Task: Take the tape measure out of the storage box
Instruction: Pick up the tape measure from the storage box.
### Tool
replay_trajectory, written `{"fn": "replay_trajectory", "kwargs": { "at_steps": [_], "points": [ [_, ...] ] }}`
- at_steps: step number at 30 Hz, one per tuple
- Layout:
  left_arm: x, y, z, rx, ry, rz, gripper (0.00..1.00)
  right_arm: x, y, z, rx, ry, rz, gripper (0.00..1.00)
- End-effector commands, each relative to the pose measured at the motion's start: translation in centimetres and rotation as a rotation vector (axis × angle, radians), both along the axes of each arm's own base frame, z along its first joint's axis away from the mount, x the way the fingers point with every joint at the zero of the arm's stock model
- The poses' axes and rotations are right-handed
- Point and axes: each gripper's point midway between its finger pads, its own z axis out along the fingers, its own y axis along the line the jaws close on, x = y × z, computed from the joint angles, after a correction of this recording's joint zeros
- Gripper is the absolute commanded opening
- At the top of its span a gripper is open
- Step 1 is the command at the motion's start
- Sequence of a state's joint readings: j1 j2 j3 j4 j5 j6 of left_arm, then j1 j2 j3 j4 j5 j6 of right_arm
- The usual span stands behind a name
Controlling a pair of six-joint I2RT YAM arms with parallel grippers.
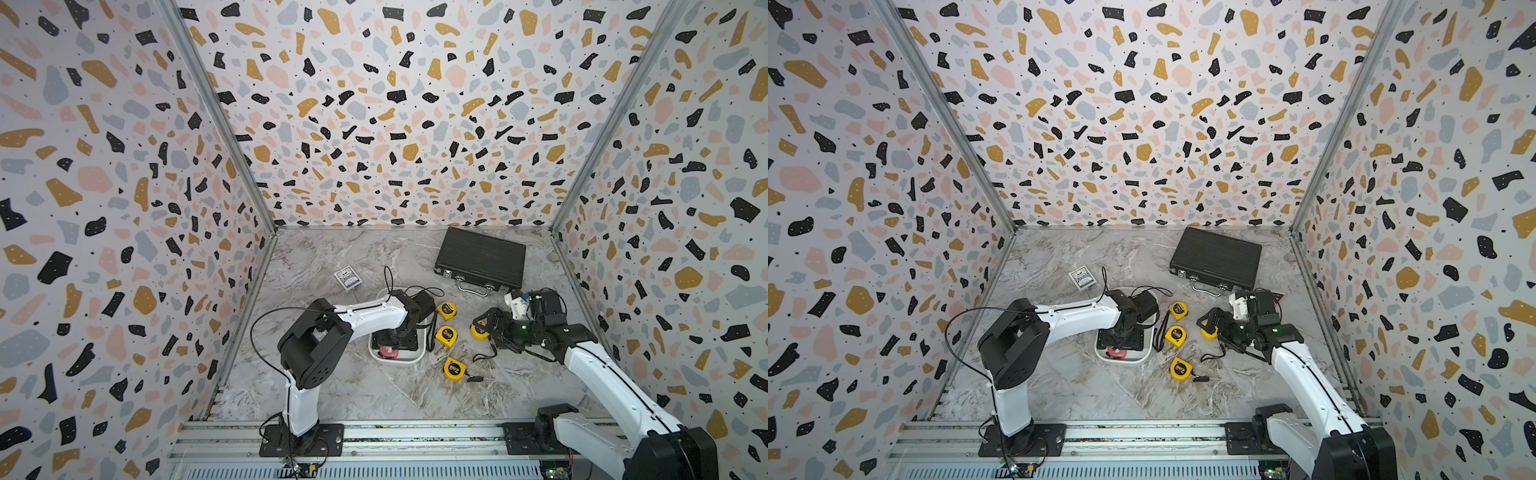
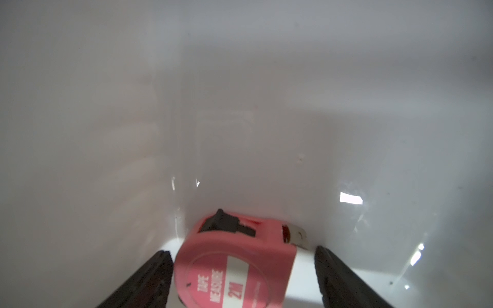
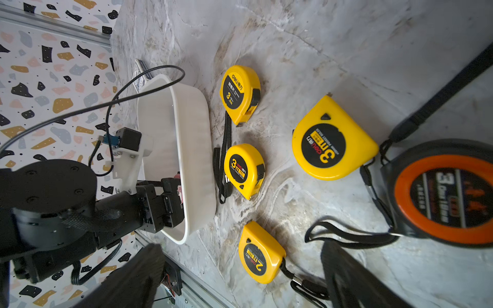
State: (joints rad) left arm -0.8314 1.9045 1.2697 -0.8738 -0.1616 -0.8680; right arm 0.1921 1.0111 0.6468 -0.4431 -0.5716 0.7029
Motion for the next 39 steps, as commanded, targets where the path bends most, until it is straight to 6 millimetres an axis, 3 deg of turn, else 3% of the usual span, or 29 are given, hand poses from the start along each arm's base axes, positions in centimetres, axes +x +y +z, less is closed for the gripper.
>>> {"fn": "replay_trajectory", "kwargs": {
  "at_steps": [1, 8, 13, 17, 20, 26, 31, 39],
  "points": [
    [-0.5, 0.6, -1.3, 0.011, 0.044, -0.013, 0.83, 0.9, 0.2, 1.7, 0.002, -0.046, 0.004, 0.98],
    [-0.7, -0.1, -1.9, -0.016, 0.078, -0.018, 0.64, 1.0, 0.4, 2.1, 0.004, -0.051, 0.015, 0.98],
    [-0.6, -0.5, -1.6, -0.029, 0.084, -0.015, 0.40, 0.7, 0.5, 2.2, 0.006, -0.051, 0.019, 0.99],
    [-0.4, -0.5, -0.4, -0.036, 0.064, 0.004, 0.16, 0.2, 0.5, 2.2, 0.014, -0.054, 0.022, 0.99],
    [0.1, -0.6, 1.7, -0.054, 0.024, 0.016, 0.02, -0.3, 0.5, 2.2, 0.021, -0.059, 0.022, 0.99],
    [1.1, -1.8, 6.8, -0.154, -0.058, 0.077, 0.00, -1.3, 1.1, 2.8, 0.053, -0.089, 0.044, 0.99],
    [1.7, -3.5, 11.2, -0.294, -0.113, 0.149, 0.00, -2.1, 2.9, 3.7, 0.081, -0.145, 0.092, 0.99],
    [3.1, -7.8, 16.6, -0.569, -0.149, 0.274, 0.00, -2.4, 6.4, 6.0, 0.116, -0.293, 0.158, 0.99]
  ]
}}
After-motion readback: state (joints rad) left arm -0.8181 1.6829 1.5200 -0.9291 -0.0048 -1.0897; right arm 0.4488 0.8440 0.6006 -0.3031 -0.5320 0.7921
